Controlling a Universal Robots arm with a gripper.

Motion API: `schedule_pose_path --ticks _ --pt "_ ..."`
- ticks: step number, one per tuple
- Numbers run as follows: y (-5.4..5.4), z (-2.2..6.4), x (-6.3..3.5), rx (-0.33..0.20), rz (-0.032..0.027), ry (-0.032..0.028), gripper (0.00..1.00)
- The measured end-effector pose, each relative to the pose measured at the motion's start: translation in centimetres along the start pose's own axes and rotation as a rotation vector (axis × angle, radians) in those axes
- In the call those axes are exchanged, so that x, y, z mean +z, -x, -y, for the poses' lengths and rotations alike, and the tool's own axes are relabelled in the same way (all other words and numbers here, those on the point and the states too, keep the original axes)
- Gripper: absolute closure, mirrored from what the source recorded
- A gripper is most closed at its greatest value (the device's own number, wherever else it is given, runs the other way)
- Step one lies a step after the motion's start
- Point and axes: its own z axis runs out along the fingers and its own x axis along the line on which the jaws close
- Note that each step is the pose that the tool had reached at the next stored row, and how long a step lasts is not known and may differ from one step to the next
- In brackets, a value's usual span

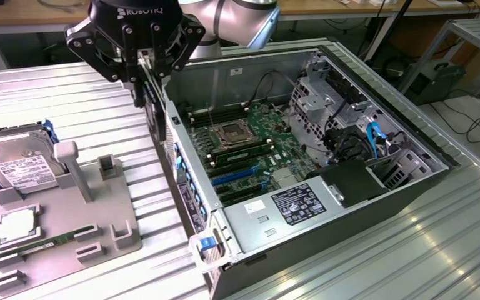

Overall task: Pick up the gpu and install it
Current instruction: 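Pick up the gpu and move the gpu toward the slot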

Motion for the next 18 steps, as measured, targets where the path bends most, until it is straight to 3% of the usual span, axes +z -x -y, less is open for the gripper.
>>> schedule_pose_path --ticks 15,16,18 --pt "1.2 0.06 0.02 0.000 0.0001 0.0000 0.73" --pt "2.0 0.10 0.03 0.000 0.0001 0.0001 0.73" --pt "2.3 0.12 0.05 0.000 0.0000 0.0001 0.73"
